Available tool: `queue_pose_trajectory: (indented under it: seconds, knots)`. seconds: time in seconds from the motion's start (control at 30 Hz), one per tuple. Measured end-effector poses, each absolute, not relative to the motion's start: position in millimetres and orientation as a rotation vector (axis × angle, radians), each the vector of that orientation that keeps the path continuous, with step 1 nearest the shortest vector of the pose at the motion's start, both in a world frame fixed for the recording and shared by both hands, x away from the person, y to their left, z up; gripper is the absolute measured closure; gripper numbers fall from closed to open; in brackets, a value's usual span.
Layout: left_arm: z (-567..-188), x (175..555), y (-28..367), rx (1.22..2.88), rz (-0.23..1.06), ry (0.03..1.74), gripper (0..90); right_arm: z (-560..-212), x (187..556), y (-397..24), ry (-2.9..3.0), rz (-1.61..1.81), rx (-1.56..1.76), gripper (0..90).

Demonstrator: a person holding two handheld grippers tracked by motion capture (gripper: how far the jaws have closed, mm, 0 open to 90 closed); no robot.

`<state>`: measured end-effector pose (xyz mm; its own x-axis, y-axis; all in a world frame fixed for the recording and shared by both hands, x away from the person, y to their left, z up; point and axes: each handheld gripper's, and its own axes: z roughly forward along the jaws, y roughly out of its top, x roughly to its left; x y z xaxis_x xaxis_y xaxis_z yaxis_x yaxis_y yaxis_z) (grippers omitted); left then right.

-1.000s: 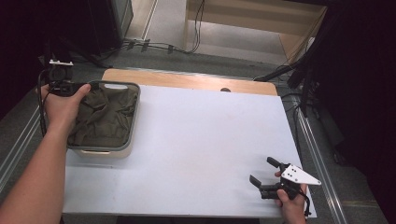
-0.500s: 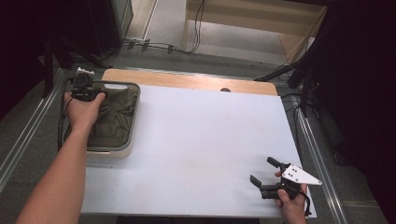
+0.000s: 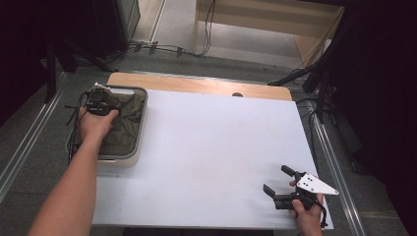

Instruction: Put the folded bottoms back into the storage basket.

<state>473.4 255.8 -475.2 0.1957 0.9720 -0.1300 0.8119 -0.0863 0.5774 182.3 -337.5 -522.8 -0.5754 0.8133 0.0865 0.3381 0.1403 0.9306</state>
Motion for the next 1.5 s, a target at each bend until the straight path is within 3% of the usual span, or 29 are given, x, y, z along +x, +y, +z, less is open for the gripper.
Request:
queue_pose_trajectory:
  seconds: [0.1,0.2,0.27,0.47,0.67,0.83,1.0,1.1,1.33,1.5]
  knots:
    - [-474.5,471.6,255.2,1.949,0.388,1.631,82.9,-522.9,182.3,-337.5,1.982,1.43,1.1,0.0]
    - [-468.3,469.7,256.4,1.945,0.35,1.596,67.0,-522.9,182.3,-337.7,1.98,1.433,1.099,0.0]
    - [-459.7,465.8,254.9,1.923,0.393,1.589,57.3,-522.8,182.3,-337.8,1.979,1.434,1.103,0.0]
    - [-432.3,459.7,245.9,1.871,0.46,1.513,49.0,-522.9,182.5,-337.7,1.979,1.431,1.105,0.0]
    - [-419.4,457.9,216.3,1.874,0.442,1.398,46.2,-523.0,182.7,-337.6,1.98,1.43,1.101,0.0]
    - [-423.0,458.9,193.7,1.892,0.422,1.366,50.3,-523.1,182.6,-337.1,1.979,1.42,1.104,0.0]
    - [-433.8,461.6,187.0,1.937,0.391,1.376,76.9,-523.1,182.3,-336.7,1.981,1.414,1.105,0.0]
    - [-440.7,462.4,184.4,1.972,0.423,1.373,84.2,-523.1,182.4,-336.8,1.981,1.414,1.105,0.0]
    - [-470.0,466.7,194.0,1.975,0.323,1.47,86.0,-523.2,182.2,-336.3,1.984,1.411,1.107,0.0]
    - [-475.5,466.4,190.3,2.053,0.37,1.423,86.0,-523.2,182.1,-336.1,1.984,1.41,1.107,0.0]
